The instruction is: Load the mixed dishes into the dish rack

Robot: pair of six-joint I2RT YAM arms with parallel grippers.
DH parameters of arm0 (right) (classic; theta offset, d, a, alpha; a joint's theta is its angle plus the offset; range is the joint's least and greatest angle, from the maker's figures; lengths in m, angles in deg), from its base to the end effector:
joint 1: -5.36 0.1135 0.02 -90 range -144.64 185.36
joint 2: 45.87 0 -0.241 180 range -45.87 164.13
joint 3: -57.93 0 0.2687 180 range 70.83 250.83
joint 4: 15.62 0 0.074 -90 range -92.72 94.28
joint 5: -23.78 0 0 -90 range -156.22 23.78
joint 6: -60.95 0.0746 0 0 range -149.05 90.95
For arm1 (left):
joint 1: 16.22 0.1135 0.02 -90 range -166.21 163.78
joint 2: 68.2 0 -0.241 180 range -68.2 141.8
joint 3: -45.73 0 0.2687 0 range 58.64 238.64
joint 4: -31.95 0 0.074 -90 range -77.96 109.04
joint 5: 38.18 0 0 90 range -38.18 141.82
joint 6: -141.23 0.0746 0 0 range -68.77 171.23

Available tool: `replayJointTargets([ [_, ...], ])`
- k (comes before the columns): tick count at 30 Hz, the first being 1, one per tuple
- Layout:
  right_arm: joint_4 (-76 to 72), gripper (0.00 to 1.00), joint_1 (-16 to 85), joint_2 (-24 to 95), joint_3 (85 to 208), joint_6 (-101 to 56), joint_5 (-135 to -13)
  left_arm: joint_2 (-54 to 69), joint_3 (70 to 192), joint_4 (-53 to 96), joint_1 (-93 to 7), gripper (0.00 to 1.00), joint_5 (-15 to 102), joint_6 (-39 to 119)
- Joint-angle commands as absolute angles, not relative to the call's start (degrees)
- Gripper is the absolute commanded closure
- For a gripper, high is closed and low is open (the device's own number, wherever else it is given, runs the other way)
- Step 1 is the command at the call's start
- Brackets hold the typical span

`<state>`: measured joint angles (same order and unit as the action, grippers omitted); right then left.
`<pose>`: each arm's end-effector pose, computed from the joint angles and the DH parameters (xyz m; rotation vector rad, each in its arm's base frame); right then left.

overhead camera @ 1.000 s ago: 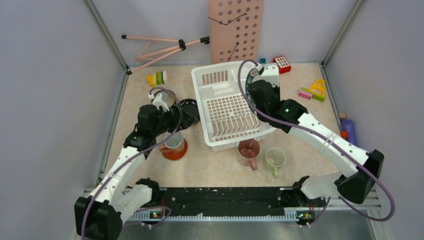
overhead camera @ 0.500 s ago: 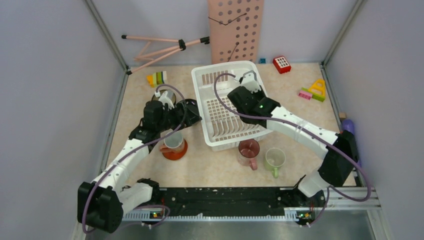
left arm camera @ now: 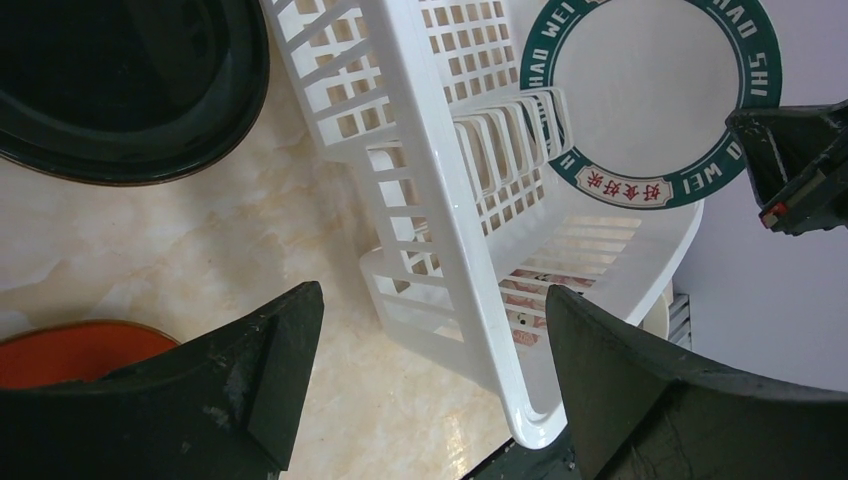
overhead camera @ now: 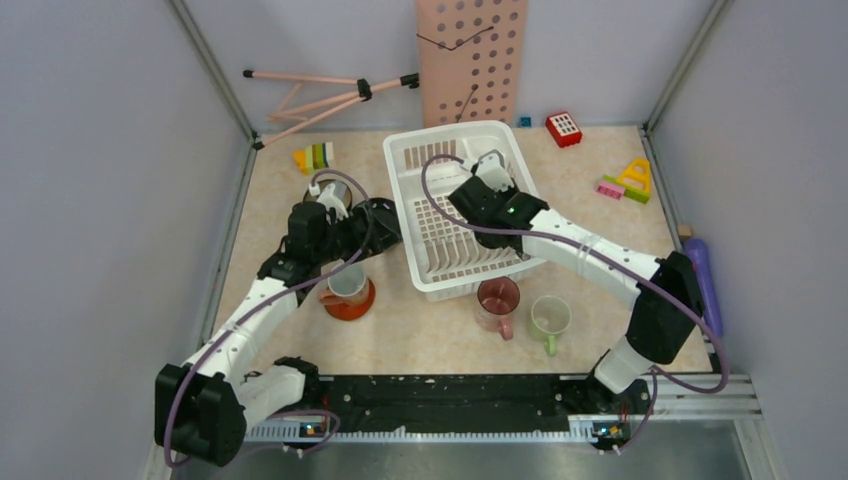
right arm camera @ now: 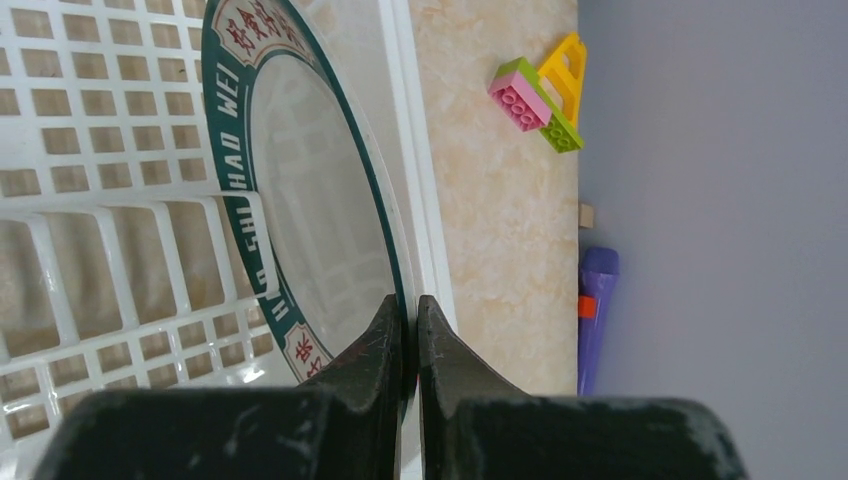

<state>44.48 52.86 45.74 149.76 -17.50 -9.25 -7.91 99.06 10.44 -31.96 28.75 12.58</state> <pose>0.2846 0.2180 0.2563 -0.3601 2.1139 -0.7205 0.2738 -0.1075 0.2223 -0.1720 2.1720 -0.9811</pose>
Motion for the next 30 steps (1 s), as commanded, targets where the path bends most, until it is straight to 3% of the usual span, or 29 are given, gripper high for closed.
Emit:
replayJointTargets([
  [1, 46.35, 1.00, 52.97, 45.39, 152.48, -14.23, -11.87, -9.62, 101.85, 9.73, -32.11, 0.14, 29.85, 14.09],
  [8, 47.56, 1.00, 51.75, 44.76, 150.84, -11.73, -14.36, -11.53, 101.77, 7.57, -32.03, 0.13, 32.83, 15.35],
  [12, 49.64, 0.93, 51.24, 44.29, 150.67, -10.15, -14.54, -12.99, 101.70, 6.50, -32.03, 0.12, 34.94, 15.87],
  [13, 50.45, 0.90, 51.24, 44.11, 150.82, -9.76, -14.43, -13.29, 101.84, 6.27, -32.04, 0.12, 35.22, 15.94],
  [18, 53.41, 0.53, 51.25, 42.68, 151.64, -8.12, -13.53, -13.53, 102.11, 5.37, -32.03, 0.12, 35.64, 16.67],
  [21, 54.11, 0.39, 51.20, 41.82, 151.67, -7.61, -13.49, -13.45, 102.06, 5.14, -32.04, 0.11, 35.66, 16.84],
  [30, 52.91, 0.12, 50.95, 37.99, 151.52, -7.31, -12.17, -14.59, 105.13, -0.05, -32.02, 0.10, 39.58, 19.77],
])
